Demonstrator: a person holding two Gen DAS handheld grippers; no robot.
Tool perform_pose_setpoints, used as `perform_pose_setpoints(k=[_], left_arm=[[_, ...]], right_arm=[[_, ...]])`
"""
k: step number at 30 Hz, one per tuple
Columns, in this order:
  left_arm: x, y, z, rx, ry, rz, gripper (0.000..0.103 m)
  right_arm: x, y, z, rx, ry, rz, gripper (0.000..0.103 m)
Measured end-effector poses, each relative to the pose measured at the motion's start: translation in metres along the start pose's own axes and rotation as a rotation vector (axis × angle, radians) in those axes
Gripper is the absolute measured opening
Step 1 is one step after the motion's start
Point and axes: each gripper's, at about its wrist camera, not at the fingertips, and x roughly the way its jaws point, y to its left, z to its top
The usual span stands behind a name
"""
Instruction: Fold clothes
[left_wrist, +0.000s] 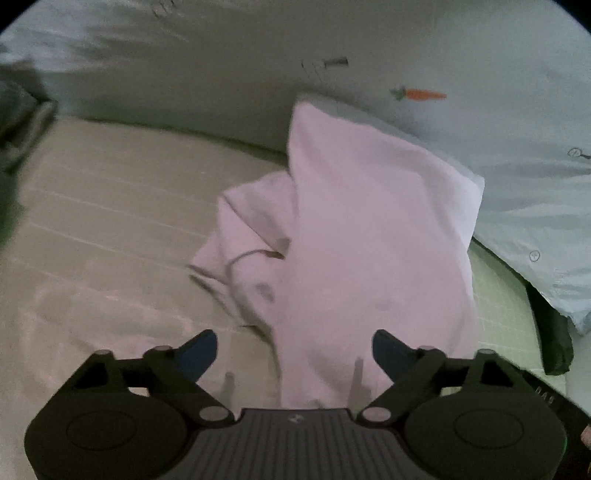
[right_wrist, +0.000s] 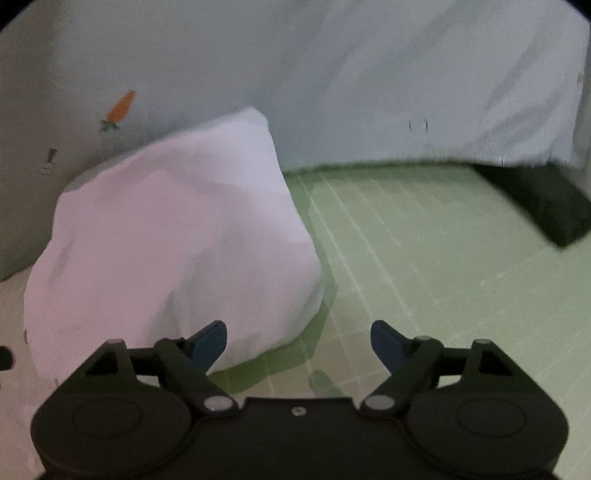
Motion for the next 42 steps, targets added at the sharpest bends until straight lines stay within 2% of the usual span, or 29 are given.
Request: perform_pose_setpoints(k=[2, 4, 5, 6, 7, 8, 9, 11, 18, 23, 29, 32, 33, 35, 37, 39, 42], left_arm=[[0.015, -0.002, 0.001, -0.005, 0.023, -0.019, 0.080], [0.031, -0.004, 0.002, -0.011, 0.046, -0.038, 0.071], [0.036, -0.006, 0.001, -0.014, 0.058, -0.055, 0.061], [0.041, -0.007, -0.002, -0.017, 0.072, -0.074, 0.045], [0.046, -0.009, -0.005, -0.020, 0.085, -0.092, 0.037], [0.046, -0.013, -0.008, -0.011, 0.084, -0.097, 0.025], [0.044, -0.019, -0.011, 0.003, 0.078, -0.096, 0.016], [0.040, -0.029, -0.017, 0.032, 0.065, -0.094, 0.006], [0.030, -0.073, -0.040, 0.069, 0.032, -0.113, 0.003], [0.030, -0.130, -0.053, 0.147, 0.012, -0.172, 0.003], [0.051, -0.210, -0.085, 0.273, 0.050, -0.221, 0.004], [0.061, -0.228, -0.096, 0.305, 0.072, -0.182, 0.011], [0.061, -0.226, -0.096, 0.298, 0.076, -0.174, 0.015], [0.059, -0.218, -0.094, 0.273, 0.082, -0.161, 0.017], [0.045, -0.202, -0.093, 0.229, 0.079, -0.178, 0.023], [0.028, -0.182, -0.092, 0.169, 0.058, -0.185, 0.035], [0.004, -0.144, -0.089, 0.058, 0.005, -0.164, 0.047]], right_arm=[[0.007, -0.001, -0.003, 0.024, 0.034, -0.002, 0.085], [0.012, -0.004, -0.004, 0.042, 0.061, -0.008, 0.086], [0.014, -0.007, -0.004, 0.052, 0.073, -0.010, 0.086], [0.015, -0.010, -0.004, 0.064, 0.082, -0.007, 0.086], [0.016, -0.013, -0.004, 0.071, 0.090, -0.003, 0.086], [0.016, -0.016, -0.005, 0.078, 0.098, 0.001, 0.086], [0.015, -0.018, -0.005, 0.083, 0.103, 0.002, 0.086], [0.011, -0.022, -0.007, 0.083, 0.108, 0.003, 0.086], [-0.007, -0.056, -0.014, 0.091, 0.104, 0.003, 0.086], [-0.019, -0.098, -0.015, 0.104, 0.090, -0.017, 0.086], [-0.031, -0.149, -0.006, 0.129, 0.055, -0.050, 0.086], [-0.030, -0.164, -0.003, 0.148, 0.048, -0.068, 0.086], [-0.030, -0.165, -0.003, 0.153, 0.050, -0.065, 0.086], [-0.028, -0.167, -0.004, 0.162, 0.055, -0.055, 0.086], [-0.028, -0.158, -0.007, 0.136, 0.056, -0.039, 0.087], [-0.028, -0.149, -0.010, 0.108, 0.058, -0.022, 0.088], [-0.021, -0.129, -0.008, 0.050, 0.056, 0.001, 0.089]])
